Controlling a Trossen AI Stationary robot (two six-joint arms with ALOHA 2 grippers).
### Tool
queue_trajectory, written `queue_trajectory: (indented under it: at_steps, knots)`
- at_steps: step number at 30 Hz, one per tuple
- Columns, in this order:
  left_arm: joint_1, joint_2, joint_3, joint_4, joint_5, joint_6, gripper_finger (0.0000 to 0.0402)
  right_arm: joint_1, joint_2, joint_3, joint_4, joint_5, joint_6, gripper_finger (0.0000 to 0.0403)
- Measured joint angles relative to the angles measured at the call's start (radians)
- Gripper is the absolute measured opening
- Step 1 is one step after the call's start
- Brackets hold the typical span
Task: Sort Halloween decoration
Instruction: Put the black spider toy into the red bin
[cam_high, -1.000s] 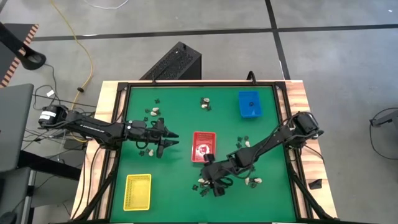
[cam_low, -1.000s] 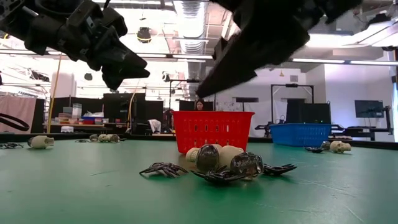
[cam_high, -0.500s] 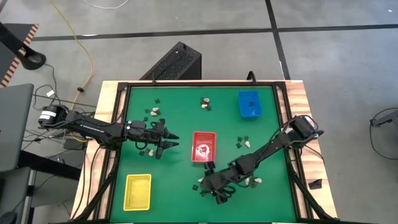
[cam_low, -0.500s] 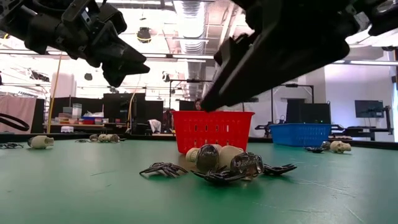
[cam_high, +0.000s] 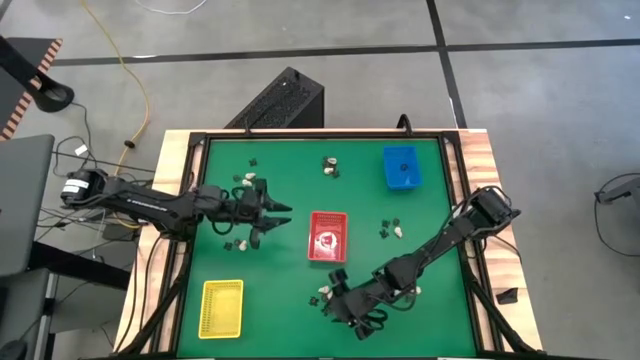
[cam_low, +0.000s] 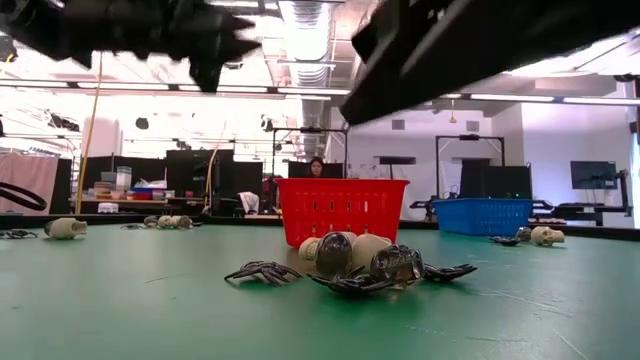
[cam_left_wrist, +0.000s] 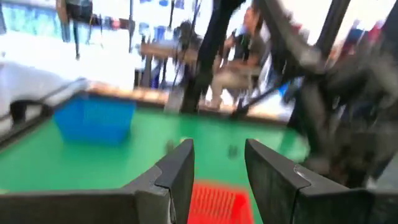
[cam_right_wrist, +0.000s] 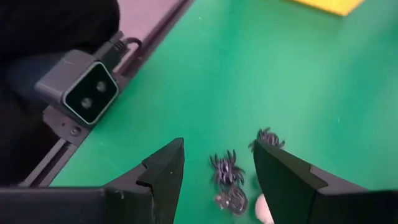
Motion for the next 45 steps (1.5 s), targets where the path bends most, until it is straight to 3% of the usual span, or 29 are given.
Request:
queue_trajectory:
  at_steps: [3, 5, 10, 13, 17, 20, 27, 34, 45]
  knots:
    - [-0.040, 0.000, 0.008, -0.087, 0.113, -0.045, 0.0131, -0.011, 0.000, 0.019, -0.022, 0.000, -0.029, 0.0223]
    - [-0.081, 0.014, 0.005, -0.121, 0.131, -0.048, 0.0131, -0.016, 0.000, 0.031, -0.062, 0.001, 0.029, 0.0223]
    - [-0.162, 0.010, 0.028, -0.062, 0.054, -0.051, 0.0131, 0.013, 0.000, 0.065, -0.258, 0.008, 0.255, 0.0221]
    - [-0.214, 0.012, 0.033, -0.073, 0.033, -0.022, 0.0131, 0.057, 0.000, 0.062, -0.322, 0.058, 0.288, 0.0211]
    - [-0.262, 0.011, 0.044, -0.066, -0.024, 0.005, 0.0131, 0.099, 0.024, 0.056, -0.325, 0.221, 0.291, 0.0193]
    - [-0.283, 0.011, 0.045, -0.083, -0.031, 0.020, 0.0131, 0.099, 0.031, 0.055, -0.327, 0.273, 0.296, 0.0181]
    - [-0.302, 0.011, 0.045, -0.125, -0.035, 0.029, 0.0131, 0.075, 0.029, 0.055, -0.321, 0.276, 0.330, 0.0169]
    - [-0.301, 0.011, 0.045, -0.187, -0.038, 0.028, 0.0131, 0.063, 0.029, -0.029, -0.166, 0.274, 0.349, 0.0169]
    - [-0.301, 0.011, 0.045, -0.201, -0.038, 0.029, 0.0131, 0.072, 0.029, -0.107, -0.075, 0.273, 0.395, 0.0168]
